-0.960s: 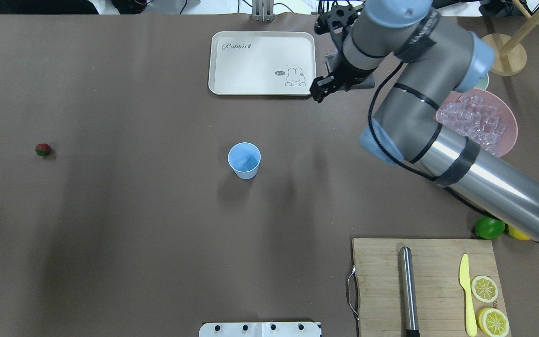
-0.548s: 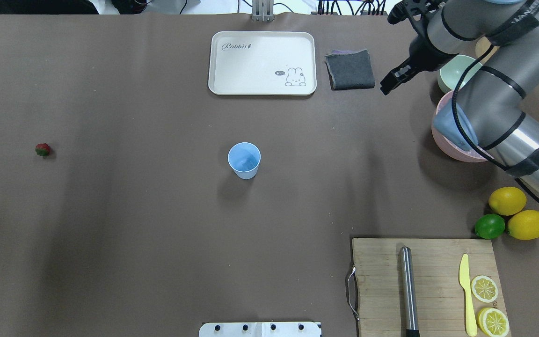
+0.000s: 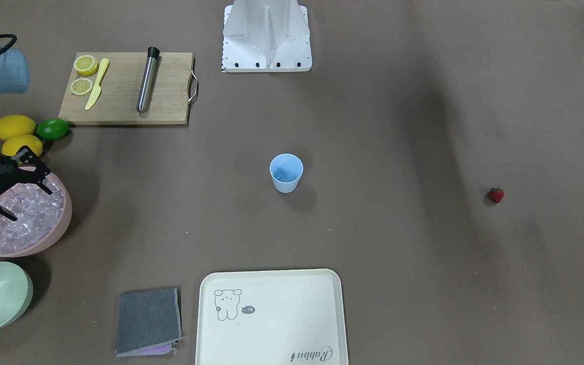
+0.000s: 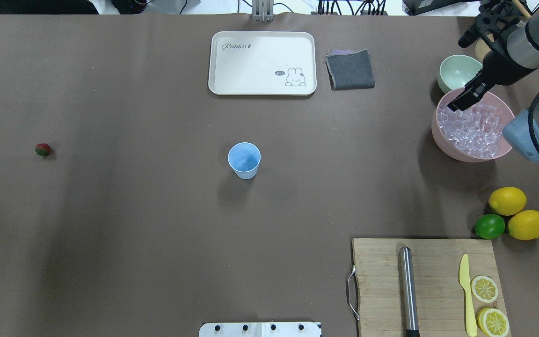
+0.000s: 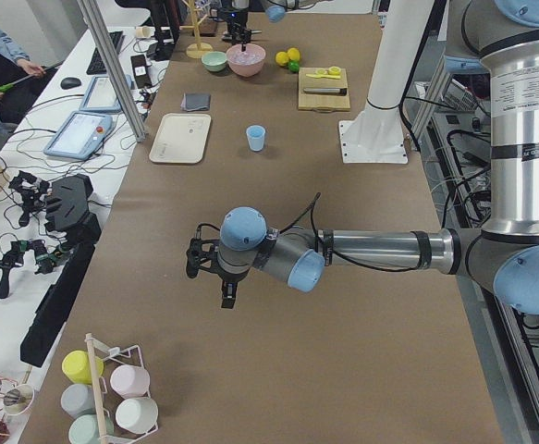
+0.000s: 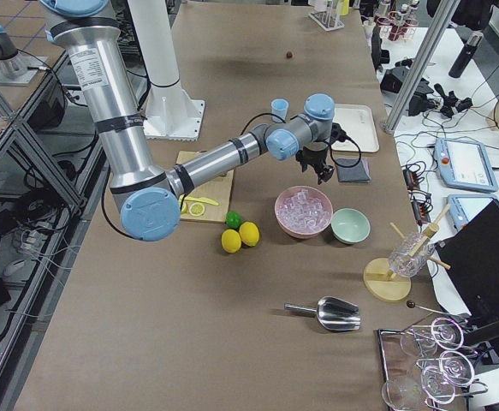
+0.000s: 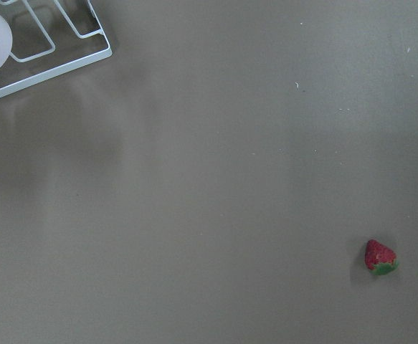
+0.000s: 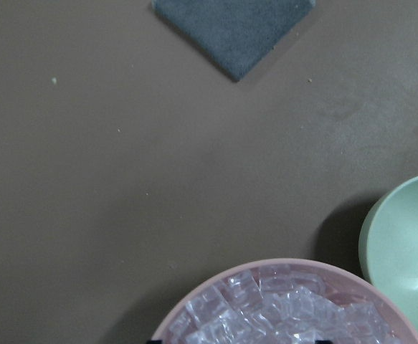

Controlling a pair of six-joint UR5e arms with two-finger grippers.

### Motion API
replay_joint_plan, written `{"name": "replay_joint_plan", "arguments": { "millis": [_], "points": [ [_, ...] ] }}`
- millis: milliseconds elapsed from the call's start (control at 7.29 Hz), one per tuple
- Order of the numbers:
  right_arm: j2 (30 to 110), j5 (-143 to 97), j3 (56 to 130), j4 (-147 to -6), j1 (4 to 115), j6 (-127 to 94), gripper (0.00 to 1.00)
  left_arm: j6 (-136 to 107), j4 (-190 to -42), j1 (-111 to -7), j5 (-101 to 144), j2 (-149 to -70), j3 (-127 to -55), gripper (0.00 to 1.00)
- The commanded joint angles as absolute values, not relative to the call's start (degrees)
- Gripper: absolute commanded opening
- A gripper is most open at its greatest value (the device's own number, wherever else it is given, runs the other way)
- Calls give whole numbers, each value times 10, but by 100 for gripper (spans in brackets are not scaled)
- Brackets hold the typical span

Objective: Put ice and strawberries in cup
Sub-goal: 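Move the right gripper back to the pink ice bowl, then lower the right gripper into the ice and grasp a cube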

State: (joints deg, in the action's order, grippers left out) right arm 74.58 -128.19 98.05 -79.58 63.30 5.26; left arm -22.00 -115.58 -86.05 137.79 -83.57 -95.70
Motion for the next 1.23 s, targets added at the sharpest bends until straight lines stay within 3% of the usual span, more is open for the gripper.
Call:
{"name": "replay_joint_plan", "arguments": {
  "millis": [0, 685, 1097],
  "points": [
    [779, -1283, 963, -728, 631, 62, 78, -220, -1156, -860, 1377, -838, -955, 98],
    [779, -1279, 951, -720, 599, 40, 78, -220, -1163, -860, 1377, -832, -955, 98],
    [780, -1267, 881, -623, 591, 39, 78, -220, -1163, -860, 1377, -831, -955, 98]
  ]
}}
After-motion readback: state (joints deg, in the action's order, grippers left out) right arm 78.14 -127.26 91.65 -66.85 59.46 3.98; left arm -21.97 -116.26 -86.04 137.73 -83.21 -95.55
